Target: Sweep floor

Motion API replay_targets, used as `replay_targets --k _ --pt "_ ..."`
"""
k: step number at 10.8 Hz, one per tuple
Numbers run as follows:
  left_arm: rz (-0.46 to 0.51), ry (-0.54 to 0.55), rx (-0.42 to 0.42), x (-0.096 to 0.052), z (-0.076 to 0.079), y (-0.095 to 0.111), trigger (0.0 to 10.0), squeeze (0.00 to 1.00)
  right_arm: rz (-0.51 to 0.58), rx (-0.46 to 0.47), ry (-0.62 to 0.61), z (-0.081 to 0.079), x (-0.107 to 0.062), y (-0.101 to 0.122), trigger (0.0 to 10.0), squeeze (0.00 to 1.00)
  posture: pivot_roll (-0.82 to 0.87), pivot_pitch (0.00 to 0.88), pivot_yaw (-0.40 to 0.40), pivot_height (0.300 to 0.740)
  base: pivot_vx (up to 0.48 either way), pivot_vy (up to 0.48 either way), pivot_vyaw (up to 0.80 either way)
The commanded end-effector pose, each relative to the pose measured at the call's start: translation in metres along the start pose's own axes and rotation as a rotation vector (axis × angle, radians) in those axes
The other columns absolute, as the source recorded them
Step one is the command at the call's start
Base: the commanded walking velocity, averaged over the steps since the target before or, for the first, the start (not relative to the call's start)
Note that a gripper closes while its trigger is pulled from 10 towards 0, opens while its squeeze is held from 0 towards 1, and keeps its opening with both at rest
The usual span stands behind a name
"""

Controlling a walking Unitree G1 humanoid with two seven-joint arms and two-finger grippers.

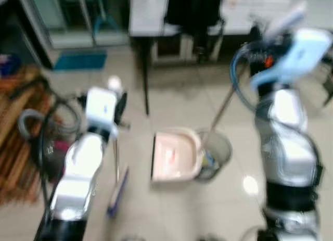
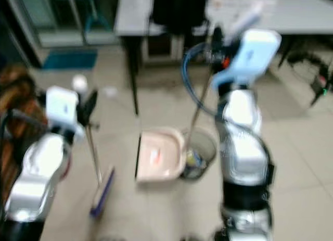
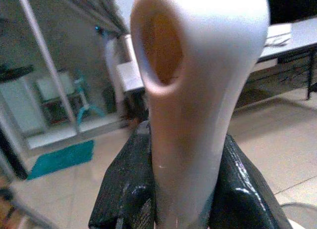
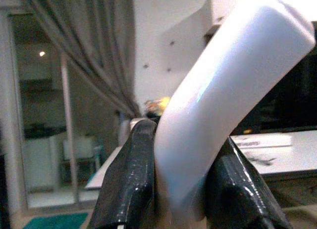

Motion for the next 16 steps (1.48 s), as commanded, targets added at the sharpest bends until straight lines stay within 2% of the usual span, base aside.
replay_targets --k 1,6,7,10,11,12,15,16 --pt "0.044 0.014 0.027 0.002 -0.002 0.012 10.0 0.00 0.037 0.035 0.005 -0.002 0.001 0.009 10.0 0.00 -0.01 0.035 0.020 0.740 0.000 0.435 0.00" --pt "0.001 0.018 0.005 -0.002 0.003 0.004 10.0 0.00 -0.023 0.061 -0.023 -0.001 -0.007 -0.004 10.0 0.00 -0.01 0.039 0.022 0.740 0.000 0.426 0.00" --pt "0.006 0.022 0.001 -0.003 0.003 0.005 10.0 0.00 -0.057 0.045 -0.028 0.002 -0.010 -0.011 10.0 0.00 -0.01 0.040 0.022 0.740 0.000 0.000 0.00" --pt "0.015 0.025 -0.026 -0.002 0.009 0.008 10.0 0.00 -0.284 -0.081 -0.087 0.021 -0.032 -0.053 10.0 0.00 -0.01 0.040 0.020 0.740 0.000 0.000 0.00" --pt "0.013 0.018 -0.034 -0.002 0.015 0.008 10.0 0.00 -0.315 -0.098 -0.118 0.030 -0.042 -0.063 10.0 0.00 0.00 0.040 0.023 0.740 0.000 0.000 0.00" --pt "0.011 0.017 -0.037 -0.003 0.017 0.007 10.0 0.00 -0.321 -0.113 -0.121 0.032 -0.045 -0.067 10.0 0.00 -0.01 0.042 0.025 0.740 0.000 0.000 0.00" --pt "0.014 0.045 -0.042 -0.004 0.022 0.004 10.0 0.00 -0.306 -0.240 -0.180 0.043 -0.060 -0.081 10.0 0.00 -0.01 0.039 0.028 0.740 0.000 0.000 0.00" --pt "0.017 0.047 -0.046 -0.003 0.022 0.004 10.0 0.00 -0.318 -0.245 -0.173 0.044 -0.063 -0.084 10.0 0.00 -0.01 0.039 0.027 0.740 0.274 0.000 0.00"
Point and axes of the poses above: a point about 5 cm out from each wrist's last joint towards the gripper, its own x axis pointing out of the wrist towards the gripper, its own y axis along the axis of the wrist's last joint, z = x × y, the point moved 1 cm from there along x, pointing out of the wrist towards the gripper, and after that the axes turned 12 degrees about x, right-handed, at the moved point
